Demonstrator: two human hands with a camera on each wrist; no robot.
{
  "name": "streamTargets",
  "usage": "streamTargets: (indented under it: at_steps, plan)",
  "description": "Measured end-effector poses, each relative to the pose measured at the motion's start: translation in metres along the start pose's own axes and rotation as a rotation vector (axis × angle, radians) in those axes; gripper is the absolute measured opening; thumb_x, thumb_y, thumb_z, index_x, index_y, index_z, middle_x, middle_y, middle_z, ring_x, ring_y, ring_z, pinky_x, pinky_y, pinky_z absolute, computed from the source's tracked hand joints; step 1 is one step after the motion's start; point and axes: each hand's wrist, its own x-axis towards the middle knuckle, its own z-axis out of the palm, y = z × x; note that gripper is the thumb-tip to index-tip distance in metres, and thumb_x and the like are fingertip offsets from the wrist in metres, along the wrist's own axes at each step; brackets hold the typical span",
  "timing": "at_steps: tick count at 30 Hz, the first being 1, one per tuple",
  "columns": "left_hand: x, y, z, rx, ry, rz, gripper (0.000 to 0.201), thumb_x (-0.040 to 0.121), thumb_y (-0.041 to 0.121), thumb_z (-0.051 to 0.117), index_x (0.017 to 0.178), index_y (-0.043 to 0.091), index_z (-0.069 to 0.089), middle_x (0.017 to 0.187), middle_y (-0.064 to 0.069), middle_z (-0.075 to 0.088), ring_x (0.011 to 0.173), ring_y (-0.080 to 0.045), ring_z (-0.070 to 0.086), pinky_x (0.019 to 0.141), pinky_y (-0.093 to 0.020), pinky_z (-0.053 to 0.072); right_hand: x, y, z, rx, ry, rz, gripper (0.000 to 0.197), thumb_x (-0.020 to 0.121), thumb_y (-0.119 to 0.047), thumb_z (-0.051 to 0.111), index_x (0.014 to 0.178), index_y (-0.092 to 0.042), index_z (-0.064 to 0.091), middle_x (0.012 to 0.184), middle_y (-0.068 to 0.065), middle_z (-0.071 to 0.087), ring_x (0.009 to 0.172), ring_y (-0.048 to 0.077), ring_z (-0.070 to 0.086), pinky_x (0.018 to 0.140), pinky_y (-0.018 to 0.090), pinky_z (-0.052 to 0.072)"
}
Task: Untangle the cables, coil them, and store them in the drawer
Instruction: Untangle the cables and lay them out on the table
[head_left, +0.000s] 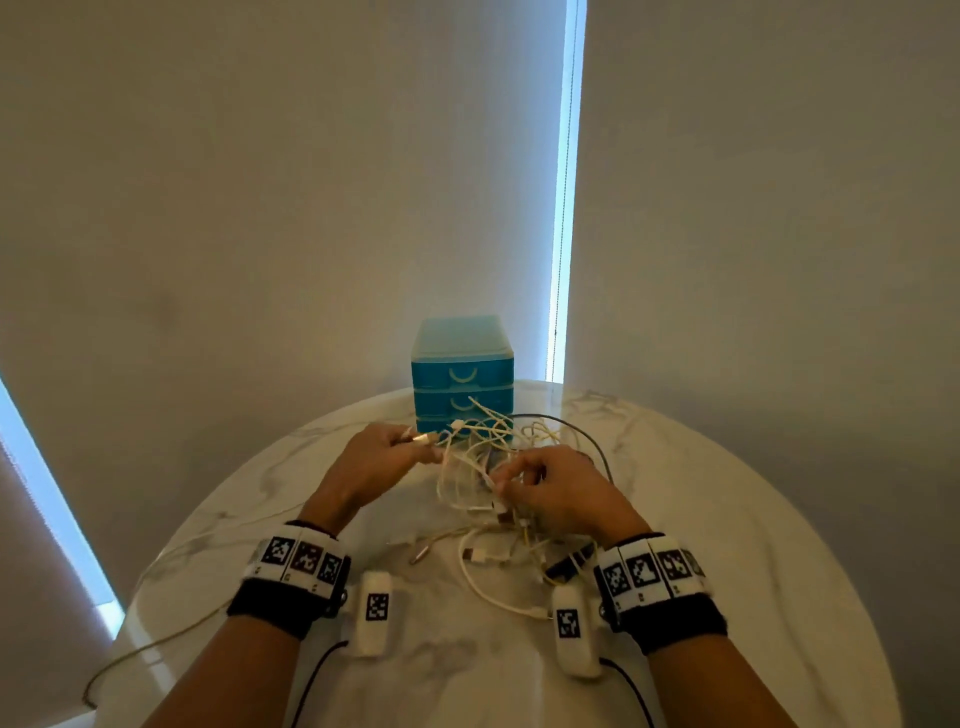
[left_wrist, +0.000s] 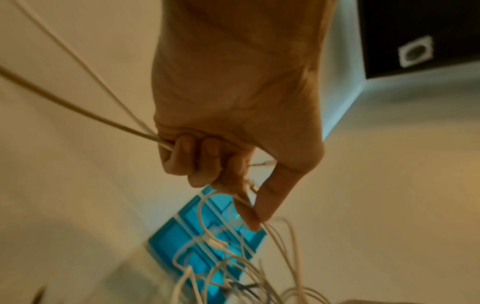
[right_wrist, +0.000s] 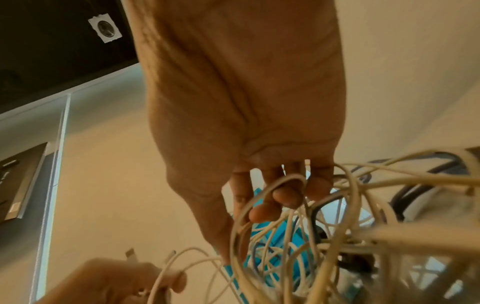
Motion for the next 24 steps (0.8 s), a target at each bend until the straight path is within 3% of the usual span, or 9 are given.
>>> streamTargets:
  at_steps: [2, 4, 7, 10, 13, 17, 20, 21, 24]
  plan:
    - [0.007, 0.019, -0.010, 0.055, 0.111, 0.021, 0.035, 0.072, 0.053, 0.077, 0.081, 0.020, 0.085, 0.077, -0.005, 0.077, 0.078, -0.021, 0.067, 0.075, -0.038, 0.049, 0.004, 0.007, -0.002, 0.087, 0.039, 0.053, 0.013, 0.095, -0.034, 0.076, 0.086, -0.028, 0.084, 0.074, -0.012, 0.075, 0.066, -0.003, 0.066, 0.066, 0.020, 0.051]
    - [0.013, 0.038, -0.022, 0.082, 0.295, 0.048, 0.024, 0.088, 0.038, 0.074, 0.083, 0.016, 0.082, 0.070, -0.006, 0.069, 0.072, -0.026, 0.061, 0.069, -0.040, 0.045, 0.006, 0.011, -0.004, 0.123, 0.113, 0.072, 0.020, 0.093, -0.037, 0.077, 0.081, -0.022, 0.082, 0.069, -0.009, 0.073, 0.064, 0.001, 0.063, 0.067, 0.024, 0.051]
    - [0.022, 0.059, -0.028, -0.125, 0.501, 0.081, 0.019, 0.096, 0.028, 0.071, 0.092, 0.012, 0.081, 0.069, 0.001, 0.063, 0.069, -0.018, 0.053, 0.069, -0.037, 0.040, 0.005, 0.013, -0.004, 0.178, 0.202, 0.057, 0.019, 0.094, -0.028, 0.076, 0.084, -0.013, 0.083, 0.069, 0.005, 0.072, 0.064, 0.004, 0.060, 0.068, 0.022, 0.052]
    - [0.018, 0.069, -0.007, -0.096, 0.513, 0.167, 0.017, 0.099, 0.032, 0.071, 0.093, 0.018, 0.078, 0.080, 0.003, 0.073, 0.070, -0.006, 0.059, 0.071, -0.030, 0.045, 0.005, 0.015, 0.000, 0.096, 0.130, 0.066, 0.011, 0.088, -0.029, 0.076, 0.084, -0.025, 0.085, 0.077, -0.004, 0.078, 0.073, 0.005, 0.070, 0.075, 0.027, 0.060]
    - [0.012, 0.071, 0.013, -0.084, 0.530, 0.208, 0.020, 0.101, 0.033, 0.070, 0.088, 0.019, 0.075, 0.078, 0.000, 0.072, 0.062, 0.000, 0.059, 0.055, -0.012, 0.040, 0.004, 0.009, -0.001, 0.134, 0.134, 0.056, 0.006, 0.086, -0.023, 0.080, 0.086, -0.027, 0.085, 0.080, -0.010, 0.076, 0.077, 0.003, 0.069, 0.078, 0.026, 0.058]
    - [0.011, 0.059, 0.030, -0.228, 0.325, 0.146, 0.016, 0.095, 0.037, 0.077, 0.090, 0.023, 0.083, 0.087, 0.002, 0.080, 0.087, -0.013, 0.074, 0.078, -0.036, 0.055, 0.001, -0.005, -0.004, 0.315, 0.548, 0.006, 0.007, 0.095, -0.022, 0.072, 0.100, -0.026, 0.073, 0.109, -0.009, 0.059, 0.091, 0.000, 0.061, 0.077, 0.012, 0.044]
    - [0.009, 0.054, 0.036, -0.349, 0.321, 0.118, 0.013, 0.096, 0.030, 0.076, 0.091, 0.021, 0.083, 0.065, 0.016, 0.070, 0.062, 0.000, 0.062, 0.066, -0.035, 0.045, 0.000, -0.016, 0.000, 0.402, 0.508, -0.014, 0.009, 0.102, -0.021, 0.064, 0.110, -0.025, 0.064, 0.116, -0.010, 0.054, 0.096, 0.001, 0.060, 0.072, 0.008, 0.044]
    - [0.009, 0.052, 0.036, -0.388, 0.345, 0.113, 0.013, 0.098, 0.028, 0.074, 0.092, 0.019, 0.082, 0.056, 0.019, 0.063, 0.054, 0.002, 0.054, 0.062, -0.033, 0.041, 0.000, -0.017, 0.002, 0.425, 0.484, -0.007, 0.009, 0.103, -0.020, 0.060, 0.110, -0.025, 0.062, 0.116, -0.009, 0.057, 0.095, 0.003, 0.062, 0.072, 0.010, 0.046]
    - [0.007, 0.039, 0.035, -0.502, 0.378, 0.109, 0.016, 0.099, 0.032, 0.075, 0.100, 0.018, 0.082, 0.052, 0.021, 0.056, 0.056, -0.003, 0.046, 0.059, -0.031, 0.036, 0.004, -0.012, 0.007, 0.436, 0.590, 0.037, 0.008, 0.105, -0.027, 0.055, 0.105, -0.033, 0.060, 0.111, -0.009, 0.064, 0.102, 0.017, 0.064, 0.090, 0.034, 0.054]
